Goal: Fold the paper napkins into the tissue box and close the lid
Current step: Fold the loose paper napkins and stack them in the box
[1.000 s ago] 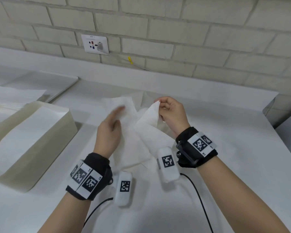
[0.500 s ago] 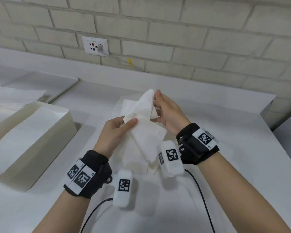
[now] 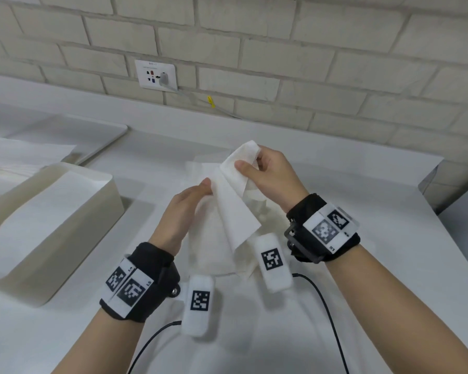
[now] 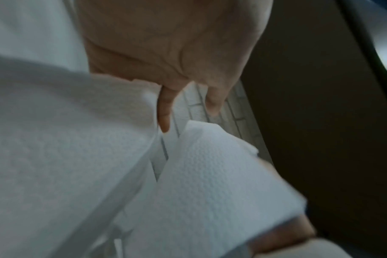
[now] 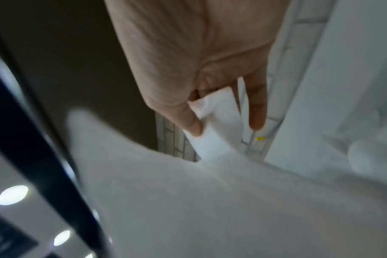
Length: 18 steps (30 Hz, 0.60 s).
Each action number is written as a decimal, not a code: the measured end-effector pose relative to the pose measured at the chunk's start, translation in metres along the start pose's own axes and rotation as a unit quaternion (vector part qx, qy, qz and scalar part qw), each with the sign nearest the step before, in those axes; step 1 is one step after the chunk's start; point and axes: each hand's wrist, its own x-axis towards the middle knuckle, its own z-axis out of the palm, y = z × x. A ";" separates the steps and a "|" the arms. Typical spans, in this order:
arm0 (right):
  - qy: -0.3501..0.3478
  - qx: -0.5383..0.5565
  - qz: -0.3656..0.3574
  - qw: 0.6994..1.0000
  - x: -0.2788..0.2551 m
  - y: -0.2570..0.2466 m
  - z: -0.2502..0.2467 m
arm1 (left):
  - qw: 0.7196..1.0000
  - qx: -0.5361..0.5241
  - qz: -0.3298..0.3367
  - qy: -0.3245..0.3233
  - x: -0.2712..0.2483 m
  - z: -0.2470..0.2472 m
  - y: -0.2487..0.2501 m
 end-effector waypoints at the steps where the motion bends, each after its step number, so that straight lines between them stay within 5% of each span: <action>1: 0.018 -0.052 -0.020 0.998 -0.001 -0.001 0.001 | 1.000 0.018 0.003 0.021 0.000 0.001 0.001; 5: 0.021 -0.167 -0.068 0.983 -0.005 -0.012 0.004 | 0.989 0.139 0.044 -0.015 -0.010 0.010 0.011; 10: -0.009 -0.200 -0.085 0.976 -0.005 -0.020 0.003 | 0.991 0.120 0.000 -0.051 -0.015 0.016 0.014; 18: -0.051 0.055 -0.046 0.996 -0.001 -0.017 -0.028 | 0.995 -0.060 -0.063 -0.054 -0.009 -0.009 0.018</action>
